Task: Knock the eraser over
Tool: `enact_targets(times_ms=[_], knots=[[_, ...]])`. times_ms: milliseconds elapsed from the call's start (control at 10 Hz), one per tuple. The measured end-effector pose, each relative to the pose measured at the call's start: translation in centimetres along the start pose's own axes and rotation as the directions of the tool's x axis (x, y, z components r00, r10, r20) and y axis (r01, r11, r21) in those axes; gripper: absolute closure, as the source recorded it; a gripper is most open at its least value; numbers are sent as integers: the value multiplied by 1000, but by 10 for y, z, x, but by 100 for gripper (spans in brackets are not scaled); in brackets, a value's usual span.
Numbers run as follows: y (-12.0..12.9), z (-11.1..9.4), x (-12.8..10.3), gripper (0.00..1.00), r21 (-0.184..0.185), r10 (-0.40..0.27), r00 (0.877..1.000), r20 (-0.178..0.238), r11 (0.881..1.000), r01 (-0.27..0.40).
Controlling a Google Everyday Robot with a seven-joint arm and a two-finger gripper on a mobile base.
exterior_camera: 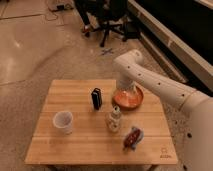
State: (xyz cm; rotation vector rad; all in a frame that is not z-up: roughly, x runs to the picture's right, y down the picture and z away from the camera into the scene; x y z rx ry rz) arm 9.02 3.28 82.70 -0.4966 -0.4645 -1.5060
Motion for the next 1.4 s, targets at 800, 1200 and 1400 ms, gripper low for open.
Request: enact_targets(times_ms=[800,1200,1400], knots=[[-85,12,11,20,-22,-123,992,1,992,123],[-120,6,22,20,5,-167,986,-26,986,167],[-120,4,24,20,13,-167,985,-31,986,168]])
